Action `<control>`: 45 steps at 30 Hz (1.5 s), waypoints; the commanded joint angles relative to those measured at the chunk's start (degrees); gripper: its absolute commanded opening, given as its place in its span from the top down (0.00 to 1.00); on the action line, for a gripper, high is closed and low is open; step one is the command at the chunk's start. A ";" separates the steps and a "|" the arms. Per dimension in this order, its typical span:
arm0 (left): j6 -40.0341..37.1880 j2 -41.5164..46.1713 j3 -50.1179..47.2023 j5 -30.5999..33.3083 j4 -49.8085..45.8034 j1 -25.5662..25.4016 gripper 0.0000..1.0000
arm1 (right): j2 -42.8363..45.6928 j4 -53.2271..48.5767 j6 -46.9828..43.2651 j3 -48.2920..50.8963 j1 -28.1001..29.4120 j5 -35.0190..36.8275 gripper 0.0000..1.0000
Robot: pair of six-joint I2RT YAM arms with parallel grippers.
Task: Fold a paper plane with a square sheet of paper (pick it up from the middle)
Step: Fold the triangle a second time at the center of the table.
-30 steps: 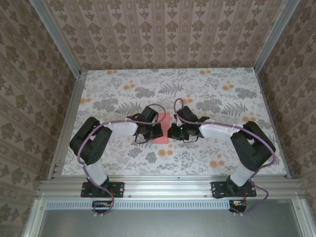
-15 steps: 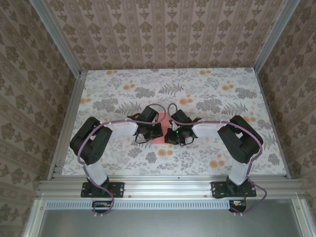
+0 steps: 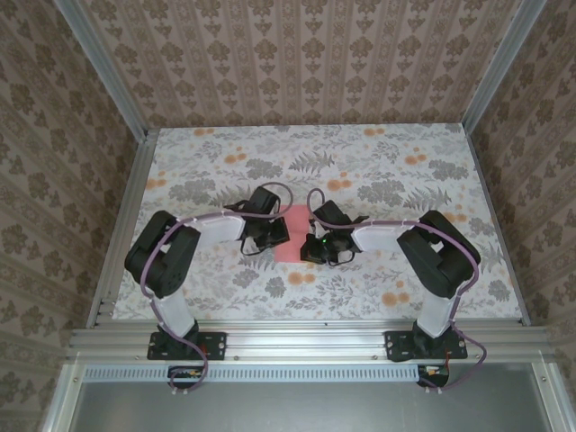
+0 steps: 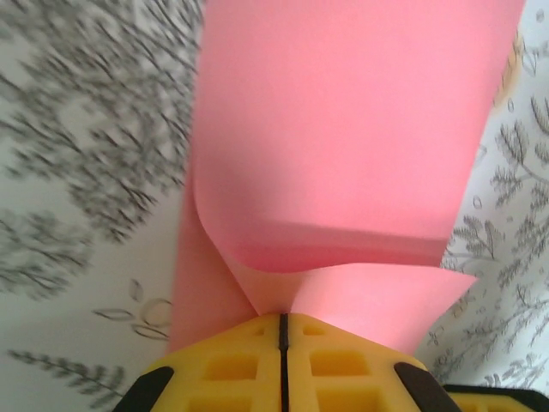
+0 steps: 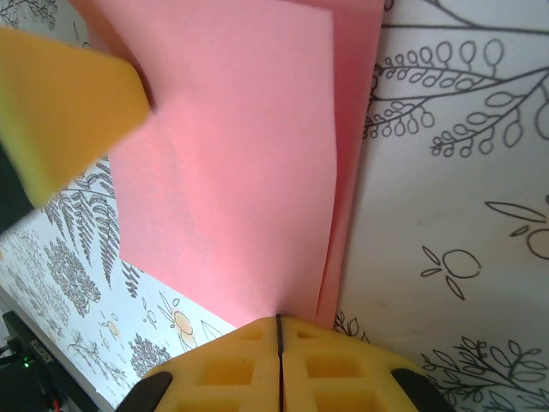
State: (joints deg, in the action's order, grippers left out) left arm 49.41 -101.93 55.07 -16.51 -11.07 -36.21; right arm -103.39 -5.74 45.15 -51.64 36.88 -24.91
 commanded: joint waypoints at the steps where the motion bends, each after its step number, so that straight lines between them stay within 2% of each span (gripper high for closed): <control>1: -2.11 -2.20 1.97 2.09 -2.16 1.87 0.91 | -1.70 -6.48 -0.51 3.19 -0.32 3.36 0.91; 6: -3.27 -2.08 3.08 3.84 -3.55 3.76 0.92 | -1.60 -6.22 -0.20 3.39 -0.23 3.34 0.91; 10: -5.74 0.11 4.65 3.24 -3.89 3.38 0.90 | -1.72 -6.39 -0.06 3.21 -0.23 3.37 0.91; 15: -8.66 3.15 6.32 4.28 -5.80 -2.54 0.87 | -1.71 -6.37 0.12 3.13 -0.15 3.37 0.91; 19: -5.63 3.49 4.80 5.14 -4.78 -5.93 0.87 | -2.03 -6.25 0.29 3.21 -0.15 3.28 0.91; 24: -2.83 2.16 3.02 4.21 -2.94 -7.56 0.88 | -2.21 -5.51 0.73 3.78 -0.15 3.11 0.91; 38: 2.58 -2.16 -0.70 -0.22 2.66 -5.87 0.92 | -2.56 -4.73 1.81 4.44 -0.14 2.85 0.92; 45: 1.07 -2.05 -2.15 -0.19 1.11 -0.60 0.92 | -4.87 -12.68 0.23 1.98 -0.01 5.94 0.92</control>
State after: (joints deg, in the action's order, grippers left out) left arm 50.61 -103.04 54.59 -19.11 -8.27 -39.83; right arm -103.79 -5.52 46.24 -51.59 36.58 -25.69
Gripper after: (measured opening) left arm 0.080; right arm 0.081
